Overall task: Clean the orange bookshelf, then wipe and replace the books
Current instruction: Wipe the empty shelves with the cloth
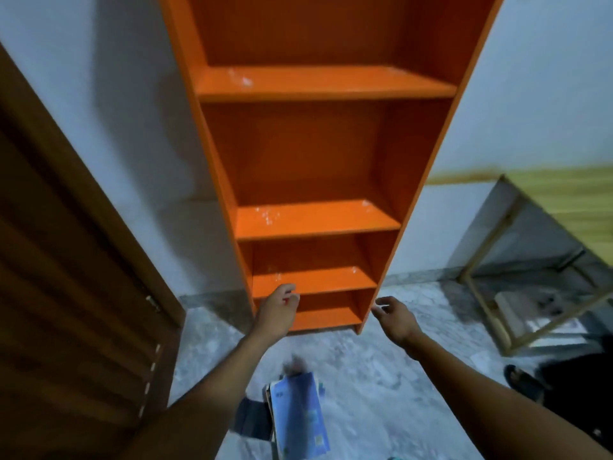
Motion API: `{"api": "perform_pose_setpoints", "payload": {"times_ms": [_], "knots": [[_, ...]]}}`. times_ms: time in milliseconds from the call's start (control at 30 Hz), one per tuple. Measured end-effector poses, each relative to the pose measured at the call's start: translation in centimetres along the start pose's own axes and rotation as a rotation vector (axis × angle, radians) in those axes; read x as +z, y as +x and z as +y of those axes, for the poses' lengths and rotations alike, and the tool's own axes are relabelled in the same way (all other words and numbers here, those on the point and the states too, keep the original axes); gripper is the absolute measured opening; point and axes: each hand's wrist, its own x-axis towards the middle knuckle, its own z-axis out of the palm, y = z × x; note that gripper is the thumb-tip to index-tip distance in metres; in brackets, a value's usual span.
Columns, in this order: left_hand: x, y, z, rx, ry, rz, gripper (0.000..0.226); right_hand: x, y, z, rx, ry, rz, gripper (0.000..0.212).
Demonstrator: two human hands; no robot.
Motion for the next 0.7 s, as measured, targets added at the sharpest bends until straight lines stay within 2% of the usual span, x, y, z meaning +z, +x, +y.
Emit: {"api": "perform_pose_setpoints", "payload": {"times_ms": [200,433,567,700], "knots": [[-2.0,-0.7,14.2,0.294,-0.004,0.034,0.031,-11.9,-2.5,-5.9,-0.170,0.093,0.232,0.033],[-0.1,-1.5,28.9,0.635,0.003,0.002,0.032,-24.7,-3.3,-10.1,-0.343,0.195,0.450,0.014],[2.5,-0.5,37.7,0.827,0.040,-0.007,0.033,-32.5,-1.1,-12.6,-0.442,0.267,0.567,0.013],[5.3,2.8,46.9,0.946,0.018,0.020,0.033,-40.9,3.5,-15.9,-0.549,0.311,0.619,0.019]]}}
